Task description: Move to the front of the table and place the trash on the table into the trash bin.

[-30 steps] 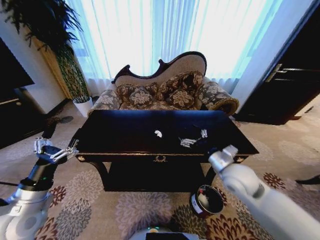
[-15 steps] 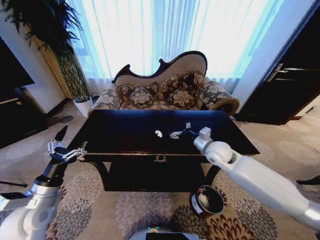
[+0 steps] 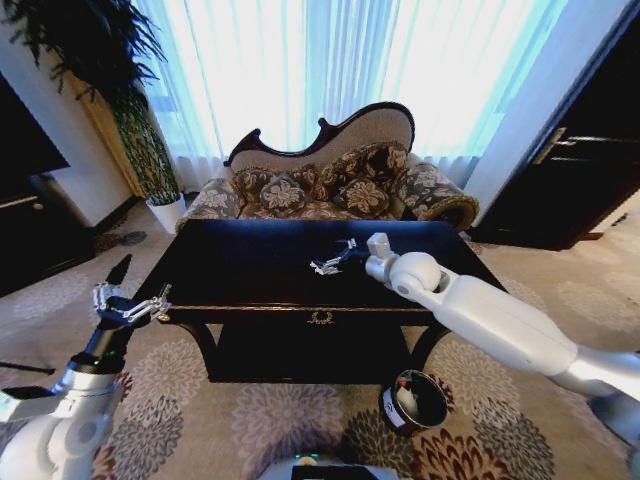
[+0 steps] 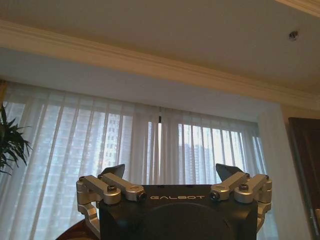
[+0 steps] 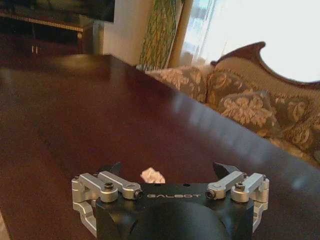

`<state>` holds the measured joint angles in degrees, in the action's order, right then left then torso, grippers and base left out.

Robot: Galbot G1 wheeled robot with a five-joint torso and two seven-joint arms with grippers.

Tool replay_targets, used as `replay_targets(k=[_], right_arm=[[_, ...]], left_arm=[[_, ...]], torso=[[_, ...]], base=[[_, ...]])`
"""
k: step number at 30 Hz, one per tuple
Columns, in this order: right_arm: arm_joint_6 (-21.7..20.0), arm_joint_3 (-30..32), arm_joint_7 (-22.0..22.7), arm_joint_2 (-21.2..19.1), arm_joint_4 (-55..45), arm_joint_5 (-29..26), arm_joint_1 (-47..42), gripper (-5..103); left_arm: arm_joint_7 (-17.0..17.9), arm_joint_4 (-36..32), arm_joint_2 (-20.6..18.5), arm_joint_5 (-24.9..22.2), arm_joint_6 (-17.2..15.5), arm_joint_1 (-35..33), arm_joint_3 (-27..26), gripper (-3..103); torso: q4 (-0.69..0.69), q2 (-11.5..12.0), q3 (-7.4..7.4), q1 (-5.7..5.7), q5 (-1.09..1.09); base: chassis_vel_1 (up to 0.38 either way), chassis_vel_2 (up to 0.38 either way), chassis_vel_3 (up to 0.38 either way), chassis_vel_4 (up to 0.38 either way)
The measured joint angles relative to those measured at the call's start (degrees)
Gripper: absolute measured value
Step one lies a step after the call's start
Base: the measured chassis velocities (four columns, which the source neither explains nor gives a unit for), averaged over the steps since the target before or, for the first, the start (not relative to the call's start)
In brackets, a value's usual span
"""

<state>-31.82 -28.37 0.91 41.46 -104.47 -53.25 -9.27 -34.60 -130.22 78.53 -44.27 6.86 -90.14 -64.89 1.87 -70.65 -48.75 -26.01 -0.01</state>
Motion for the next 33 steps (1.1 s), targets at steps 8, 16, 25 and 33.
replay_targets(k=[8,16,25,33], right_arm=[[-5.2,-1.2,-0.7,1.79,0.83,0.39,1.03,100],[-5.28,-2.56,0.11,2.9,1.58,-0.03,1.25,100],[-4.9,-3.34,1.17,4.46,2.99,-0.34,0.94,102],[-4.59,-3.58,1.09,4.62,3.59,-0.26,1.05,78]], left_arm=[[-0.08,0.88,-0.07,-0.16,0.34,0.2,-0.1,100],[-0.11,1.37,0.01,0.1,0.44,0.44,0.38,100],[-0.2,1.41,-0.19,-0.19,0.56,0.41,0.14,100],[-0.21,1.43,-0.27,-0.36,0.57,0.44,0.1,100]], torso=[[0.0,0.0,0.0,0.01,-0.01],[-0.01,0.0,0.0,0.01,-0.01],[-0.01,-0.01,0.0,0.01,-0.01],[-0.01,-0.01,0.0,0.01,-0.01]], base=[[0.0,0.0,0.0,0.0],[0.0,0.0,0.0,0.0],[0.0,0.0,0.0,0.0],[0.0,0.0,0.0,0.0]])
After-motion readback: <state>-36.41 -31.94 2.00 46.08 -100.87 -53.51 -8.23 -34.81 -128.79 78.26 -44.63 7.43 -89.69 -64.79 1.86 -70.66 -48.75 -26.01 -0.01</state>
